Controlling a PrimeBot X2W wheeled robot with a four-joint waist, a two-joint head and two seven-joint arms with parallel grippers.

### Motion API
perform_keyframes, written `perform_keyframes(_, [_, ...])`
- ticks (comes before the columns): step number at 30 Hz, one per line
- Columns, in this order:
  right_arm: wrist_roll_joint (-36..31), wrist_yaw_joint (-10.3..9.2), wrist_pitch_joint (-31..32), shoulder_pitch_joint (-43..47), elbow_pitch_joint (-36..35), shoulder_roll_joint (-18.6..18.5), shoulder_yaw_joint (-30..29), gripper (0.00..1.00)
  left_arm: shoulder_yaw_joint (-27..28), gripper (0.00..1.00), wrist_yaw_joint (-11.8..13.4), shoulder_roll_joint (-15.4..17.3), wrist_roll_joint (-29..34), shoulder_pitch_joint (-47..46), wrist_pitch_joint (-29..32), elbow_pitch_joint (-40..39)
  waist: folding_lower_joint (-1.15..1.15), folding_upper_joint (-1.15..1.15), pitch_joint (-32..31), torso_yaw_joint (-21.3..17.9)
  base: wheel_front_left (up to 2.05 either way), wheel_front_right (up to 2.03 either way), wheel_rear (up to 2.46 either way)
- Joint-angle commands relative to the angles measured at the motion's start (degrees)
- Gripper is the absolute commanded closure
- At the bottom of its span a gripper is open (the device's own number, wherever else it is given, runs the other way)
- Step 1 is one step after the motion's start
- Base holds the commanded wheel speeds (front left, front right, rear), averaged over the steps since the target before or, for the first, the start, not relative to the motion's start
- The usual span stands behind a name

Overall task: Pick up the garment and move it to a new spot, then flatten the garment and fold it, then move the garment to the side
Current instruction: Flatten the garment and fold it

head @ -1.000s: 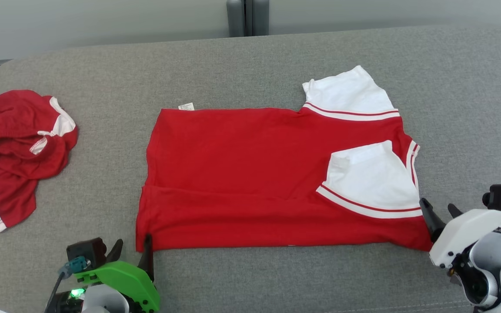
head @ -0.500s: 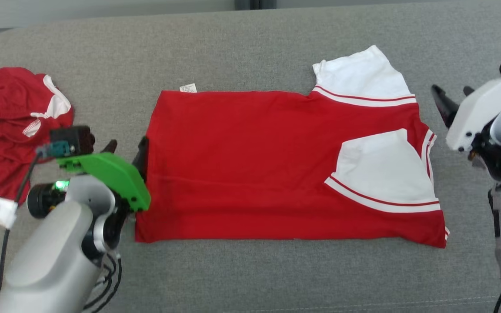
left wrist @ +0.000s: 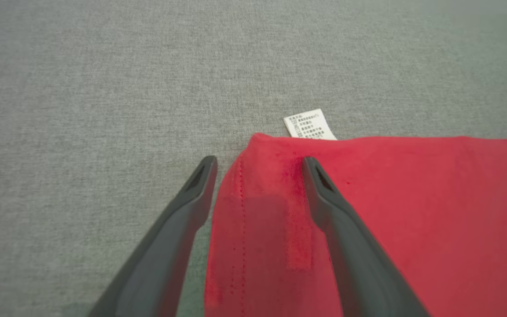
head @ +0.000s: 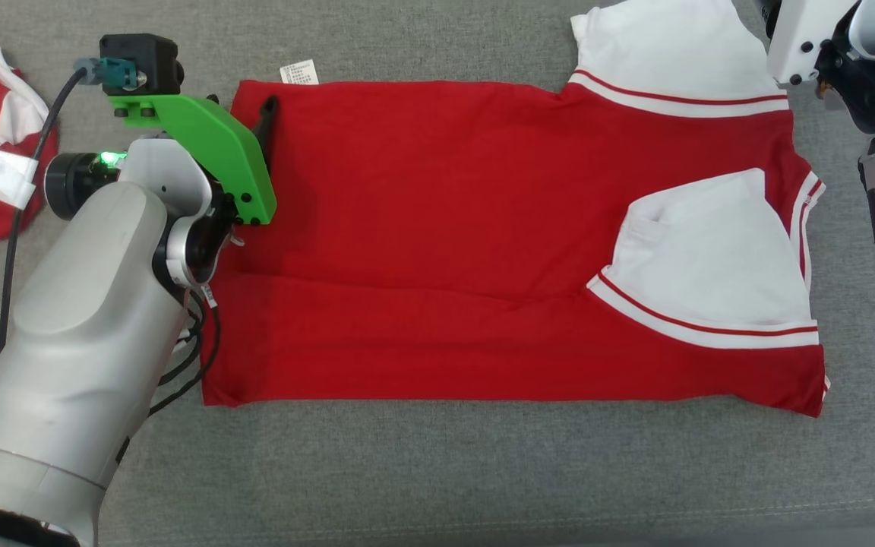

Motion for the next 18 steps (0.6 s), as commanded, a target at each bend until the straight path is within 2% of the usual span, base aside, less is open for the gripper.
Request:
perform_keyframes(1, [0.1,0.01,-0.6,-0.9,0.8,-0.4,0.6,0.00,-0.3,0.00,-0.5,-0.4,0.4,-1.4,0.1,0.9,0.00,0.00,2.0,-0.1,0.00,0.00,0.00])
perform_keyframes(4, [0.3,0.01,-1.2,-2.2,2.3,-1.4,1.7,0.00,-0.8,0.00,-1.1,-1.3,0.8,-2.4,-0.4,3.0,0.00,0.00,2.7,0.2,0.00,0.00,0.00])
perform_keyframes(8, [0.7,0.01,-1.7,-2.9,4.0,-2.0,2.9,0.00,-2.0,0.00,-0.1,-1.9,2.5,-3.2,-2.2,5.9,0.00,0.00,3.2,0.3,0.00,0.00,0.00])
perform_keyframes(9, [0.6,0.01,-1.9,-3.0,4.3,-2.4,3.1,0.00,-2.2,0.20,0.3,-2.1,3.0,-3.5,-2.8,6.6,0.00,0.00,3.4,0.4,0.00,0.00,0.00])
perform_keyframes(10, [0.5,0.01,-2.0,-3.2,4.5,-2.7,3.3,0.00,-2.5,0.57,0.4,-2.3,3.5,-3.7,-3.2,6.9,0.00,0.00,3.5,0.5,0.00,0.00,0.00])
perform_keyframes(11, [0.3,0.01,-1.8,-3.3,4.9,-3.0,3.6,0.00,-2.5,1.00,0.6,-2.7,3.6,-3.9,-3.9,7.3,0.00,0.00,3.7,0.6,0.00,0.00,0.00])
perform_keyframes(18, [-1.4,0.01,-3.9,-4.9,6.9,-5.1,4.7,0.00,-3.3,1.00,0.5,-5.8,4.3,-3.6,-7.5,8.2,0.00,0.00,5.7,3.2,0.00,0.00,0.00])
